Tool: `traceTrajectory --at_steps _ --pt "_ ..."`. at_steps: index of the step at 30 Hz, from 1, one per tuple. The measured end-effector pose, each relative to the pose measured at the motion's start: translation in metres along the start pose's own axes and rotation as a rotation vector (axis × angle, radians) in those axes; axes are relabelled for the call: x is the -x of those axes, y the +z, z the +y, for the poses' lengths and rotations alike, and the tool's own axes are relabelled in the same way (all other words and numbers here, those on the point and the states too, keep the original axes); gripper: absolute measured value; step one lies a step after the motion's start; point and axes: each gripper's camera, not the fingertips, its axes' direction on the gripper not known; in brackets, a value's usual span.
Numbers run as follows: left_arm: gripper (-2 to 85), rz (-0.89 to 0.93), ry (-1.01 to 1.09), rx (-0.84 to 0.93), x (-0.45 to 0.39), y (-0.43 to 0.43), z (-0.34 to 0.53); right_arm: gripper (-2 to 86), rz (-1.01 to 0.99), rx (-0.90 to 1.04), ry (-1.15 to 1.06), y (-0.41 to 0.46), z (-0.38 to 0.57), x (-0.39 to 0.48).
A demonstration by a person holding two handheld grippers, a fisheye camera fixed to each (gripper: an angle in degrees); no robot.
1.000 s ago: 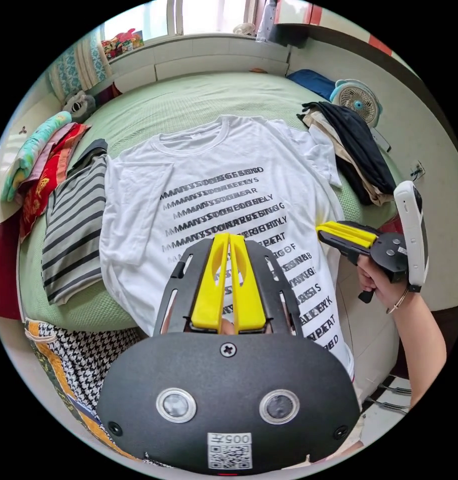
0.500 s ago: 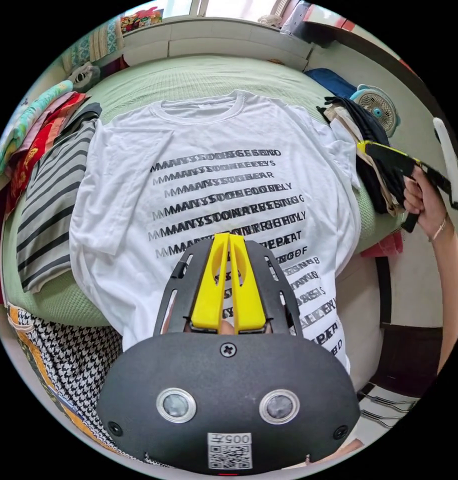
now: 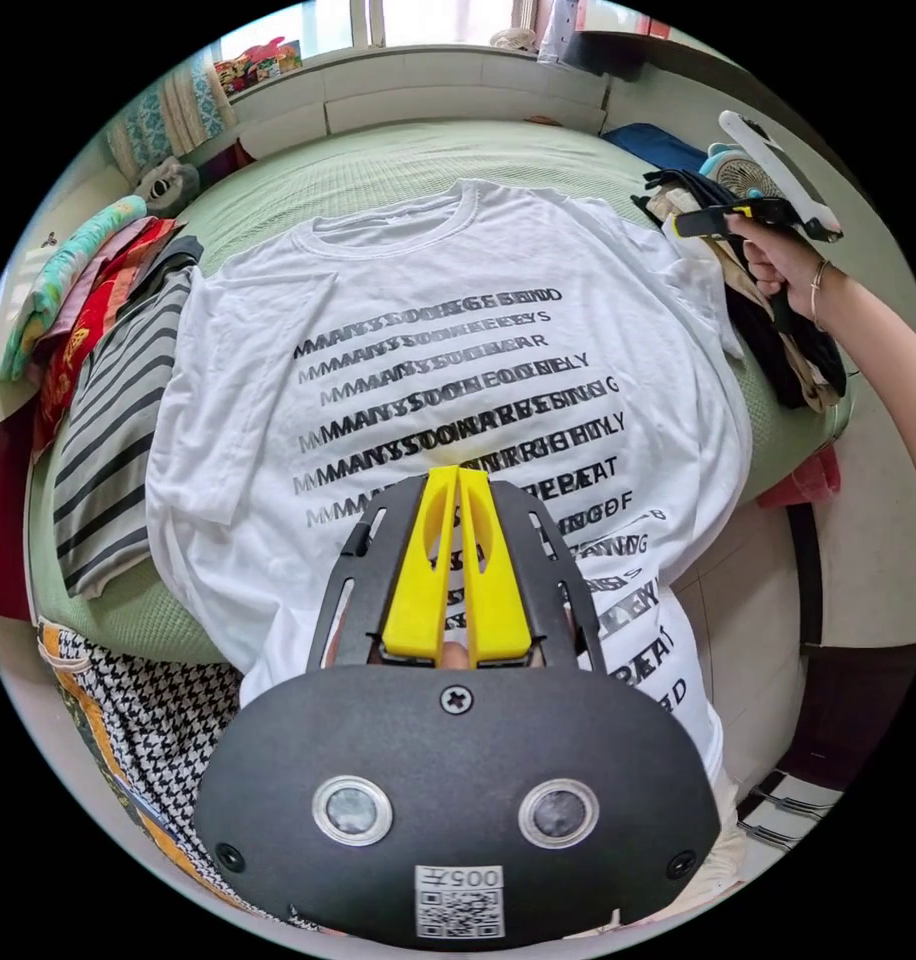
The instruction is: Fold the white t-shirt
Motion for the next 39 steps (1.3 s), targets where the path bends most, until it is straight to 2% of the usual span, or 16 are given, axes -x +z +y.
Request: traceTrajectory --at_steps 3,10,14,20,24,29,36,39 --pt "-0.7 -0.035 0.017 -0.002 -0.007 0.003 0.0 -0.9 0.053 0.008 0.017 -0.003 0.001 -0.006" --pt "-0.6 0.01 -0.019 -0.004 -0.002 0.008 0.0 -1.5 -0.095 -0.097 0.108 -0.064 0.013 -0.045" --pt "-0.5 0.015 -0.03 -0.002 0.0 0.01 0.001 -1.5 -0.103 -0.154 0.104 -0.108 0.009 -0.049" --pt "-0.6 0.054 -0.069 0.005 0.007 0.014 0.002 0.2 -0.348 -0.156 0.044 -0.17 -0.015 -0.007" --pt "-0.7 0.095 -0.092 0.013 0.014 0.017 0.003 4.7 -0.471 -0.182 -0.022 -0.191 -0.014 0.016" --pt "-0.6 0.127 -0.084 0.013 0.02 0.019 0.006 5.9 -0.444 -0.101 -0.009 -0.158 0.016 -0.006" --pt "-0.6 0.092 -0.062 0.011 0.019 0.022 0.007 5.8 -0.371 0.113 0.089 -0.064 0.072 -0.041" --pt "-0.6 0.095 -0.066 0.015 0.021 0.024 0.007 5.4 -0.399 0.145 0.11 -0.046 0.079 -0.041"
